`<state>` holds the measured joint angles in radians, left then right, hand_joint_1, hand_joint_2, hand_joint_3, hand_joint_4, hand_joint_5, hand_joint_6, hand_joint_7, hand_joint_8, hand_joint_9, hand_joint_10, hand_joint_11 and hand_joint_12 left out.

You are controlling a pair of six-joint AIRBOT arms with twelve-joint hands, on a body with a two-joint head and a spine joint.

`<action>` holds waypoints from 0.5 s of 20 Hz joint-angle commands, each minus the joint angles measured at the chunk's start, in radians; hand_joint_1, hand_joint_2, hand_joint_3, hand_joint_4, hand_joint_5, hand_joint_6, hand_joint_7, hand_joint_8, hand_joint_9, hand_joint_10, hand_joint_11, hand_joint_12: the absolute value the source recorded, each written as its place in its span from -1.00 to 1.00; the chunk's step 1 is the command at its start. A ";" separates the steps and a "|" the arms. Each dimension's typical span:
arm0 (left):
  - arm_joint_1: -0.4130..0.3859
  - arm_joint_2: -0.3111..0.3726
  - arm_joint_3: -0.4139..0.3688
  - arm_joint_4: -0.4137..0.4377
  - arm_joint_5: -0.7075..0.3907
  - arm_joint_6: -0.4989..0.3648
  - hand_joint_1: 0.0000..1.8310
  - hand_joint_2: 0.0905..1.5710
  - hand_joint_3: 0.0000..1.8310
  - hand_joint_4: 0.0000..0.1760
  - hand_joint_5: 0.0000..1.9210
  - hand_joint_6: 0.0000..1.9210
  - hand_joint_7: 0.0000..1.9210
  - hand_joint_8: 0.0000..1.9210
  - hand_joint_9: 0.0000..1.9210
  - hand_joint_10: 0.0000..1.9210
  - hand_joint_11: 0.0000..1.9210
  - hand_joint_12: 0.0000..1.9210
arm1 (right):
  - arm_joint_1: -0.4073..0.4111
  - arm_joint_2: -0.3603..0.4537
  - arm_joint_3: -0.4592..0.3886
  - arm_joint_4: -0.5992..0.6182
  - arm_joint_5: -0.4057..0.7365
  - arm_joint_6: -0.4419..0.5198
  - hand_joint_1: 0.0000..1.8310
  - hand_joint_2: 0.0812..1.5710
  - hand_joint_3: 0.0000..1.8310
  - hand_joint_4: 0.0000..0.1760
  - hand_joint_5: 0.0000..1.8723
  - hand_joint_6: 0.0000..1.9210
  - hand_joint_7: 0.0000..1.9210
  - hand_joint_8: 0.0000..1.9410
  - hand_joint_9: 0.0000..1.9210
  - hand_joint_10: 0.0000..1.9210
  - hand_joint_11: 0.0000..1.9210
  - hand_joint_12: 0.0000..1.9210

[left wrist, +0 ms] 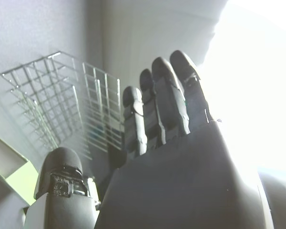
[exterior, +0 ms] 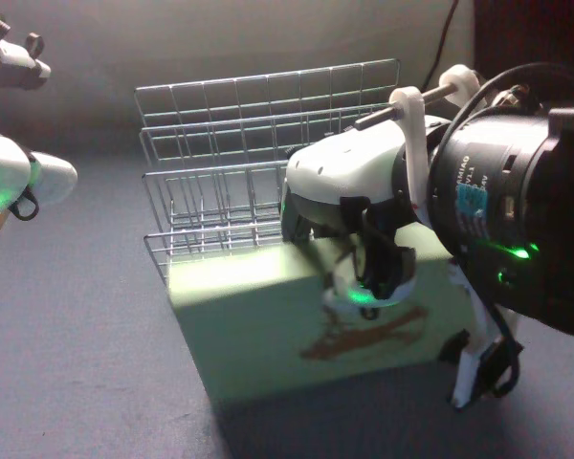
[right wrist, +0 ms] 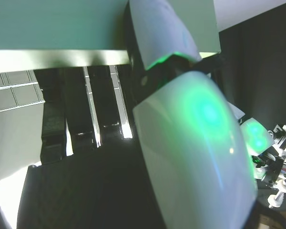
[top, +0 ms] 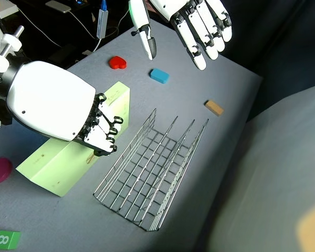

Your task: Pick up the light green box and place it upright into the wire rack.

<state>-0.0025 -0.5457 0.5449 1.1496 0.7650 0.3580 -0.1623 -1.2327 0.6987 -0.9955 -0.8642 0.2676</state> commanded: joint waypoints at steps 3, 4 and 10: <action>-0.015 0.002 -0.004 0.077 -0.028 0.001 -0.94 0.50 -1.00 -0.27 -0.70 -1.00 -0.68 -1.00 -0.67 -0.99 -1.00 -0.23 | 0.026 0.010 -0.008 -0.030 0.026 -0.013 0.48 0.49 -1.00 -1.00 -0.15 0.05 -0.09 0.26 -0.21 0.60 -0.28 0.70; -0.015 0.002 -0.004 0.076 -0.028 0.001 -0.96 0.50 -1.00 -0.27 -0.70 -1.00 -0.68 -1.00 -0.67 -1.00 -1.00 -0.23 | 0.031 0.014 -0.011 -0.021 0.026 -0.019 0.48 0.49 -1.00 -1.00 -0.14 0.04 -0.10 0.27 -0.21 0.60 -0.28 0.70; -0.016 0.002 -0.007 0.073 -0.028 0.001 -0.94 0.50 -1.00 -0.27 -0.71 -1.00 -0.68 -1.00 -0.68 -1.00 -1.00 -0.22 | 0.123 0.074 -0.060 0.055 0.048 -0.071 0.37 0.44 -1.00 -1.00 -0.08 0.03 0.03 0.24 -0.12 0.29 -0.23 0.66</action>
<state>-0.0025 -0.5457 0.5407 1.1454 0.7658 0.3584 -0.0391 -1.1477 0.6350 -0.8703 -0.8715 0.1810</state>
